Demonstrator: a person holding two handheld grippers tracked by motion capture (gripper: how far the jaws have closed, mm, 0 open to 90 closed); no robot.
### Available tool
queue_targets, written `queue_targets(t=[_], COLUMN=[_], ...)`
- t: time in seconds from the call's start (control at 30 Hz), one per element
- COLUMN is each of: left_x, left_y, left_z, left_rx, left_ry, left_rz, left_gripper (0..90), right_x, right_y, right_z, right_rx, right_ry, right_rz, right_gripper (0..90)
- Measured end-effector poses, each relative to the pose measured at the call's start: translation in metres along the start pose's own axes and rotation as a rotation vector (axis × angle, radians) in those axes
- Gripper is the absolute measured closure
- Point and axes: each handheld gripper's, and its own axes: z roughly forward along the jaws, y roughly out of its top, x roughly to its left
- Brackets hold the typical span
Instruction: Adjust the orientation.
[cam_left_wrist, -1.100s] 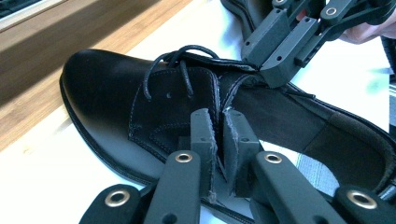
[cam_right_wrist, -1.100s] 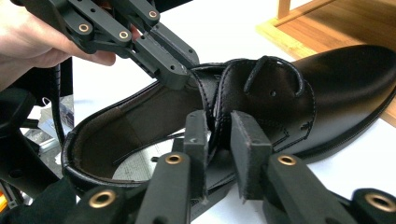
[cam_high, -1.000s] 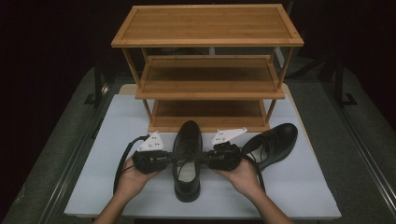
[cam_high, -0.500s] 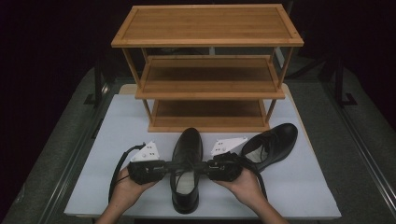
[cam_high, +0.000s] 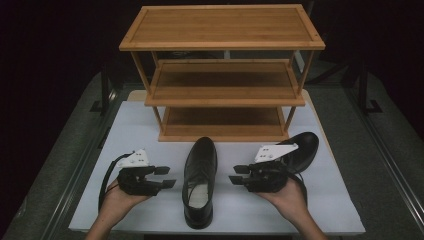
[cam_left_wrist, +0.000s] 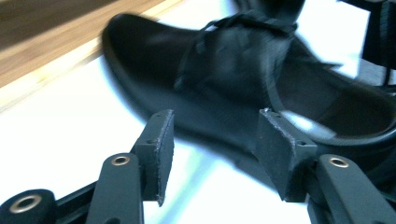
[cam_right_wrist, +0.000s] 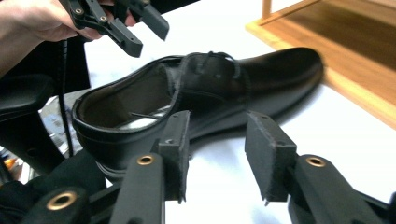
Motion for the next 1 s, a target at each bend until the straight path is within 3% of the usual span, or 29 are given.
queue_targets(t=[0.03, 0.07, 0.2, 0.23, 0.27, 0.3, 0.4, 0.43, 0.47, 0.5, 0.53, 0.63, 0.77, 0.9, 1.0], left_x=[0.0, 0.008, 0.023, 0.023, 0.03, 0.03, 0.04, 0.04, 0.044, 0.044, 0.046, 0.052, 0.055, 0.054, 0.054], left_y=[0.0, -0.008, -0.027, -0.027, -0.035, -0.035, -0.055, -0.055, -0.064, -0.064, -0.068, -0.08, -0.084, -0.084, -0.084], left_z=[0.0, -0.004, -0.01, -0.01, -0.012, -0.012, -0.013, -0.013, -0.013, -0.013, -0.014, -0.013, -0.012, -0.011, -0.011], left_rx=[0.0, 0.013, 0.031, 0.031, 0.053, 0.053, 0.106, 0.106, 0.111, 0.111, 0.105, 0.114, 0.103, 0.109, 0.109], left_ry=[0.0, 0.032, 0.096, 0.096, 0.124, 0.124, 0.189, 0.189, 0.206, 0.206, 0.216, 0.282, 0.298, 0.304, 0.301], left_rz=[0.0, -0.019, -0.048, -0.048, -0.057, -0.057, -0.057, -0.057, -0.068, -0.068, -0.077, -0.081, -0.072, -0.065, -0.068], left_gripper=[45.4, 45.2, 42.3, 41.0, 39.4, 37.4, 33.9, 32.1, 29.9, 27.7, 25.1, 17.8, 11.6, 10.6, 10.5], right_x=[-0.002, -0.003, -0.015, -0.015, -0.022, -0.022, -0.041, -0.041, -0.053, -0.053, -0.063, -0.08, -0.098, -0.111, -0.13], right_y=[-0.001, -0.002, -0.007, -0.007, -0.01, -0.01, -0.017, -0.017, -0.021, -0.021, -0.024, -0.029, -0.032, -0.034, -0.037], right_z=[-0.005, -0.01, -0.029, -0.029, -0.039, -0.039, -0.058, -0.058, -0.067, -0.067, -0.072, -0.081, -0.09, -0.093, -0.097], right_rx=[-0.003, -0.007, -0.027, -0.027, -0.03, -0.03, -0.04, -0.04, -0.05, -0.05, -0.052, -0.06, -0.067, -0.059, -0.07], right_ry=[-0.011, -0.021, -0.074, -0.074, -0.114, -0.114, -0.172, -0.172, -0.208, -0.208, -0.235, -0.27, -0.316, -0.344, -0.372], right_rz=[0.0, 0.004, 0.015, 0.015, 0.026, 0.026, 0.051, 0.051, 0.069, 0.069, 0.091, 0.119, 0.144, 0.15, 0.167], right_gripper=[59.0, 58.7, 57.8, 57.8, 58.1, 58.1, 60.2, 60.2, 60.2, 60.2, 61.0, 61.9, 65.1, 69.2, 76.2])
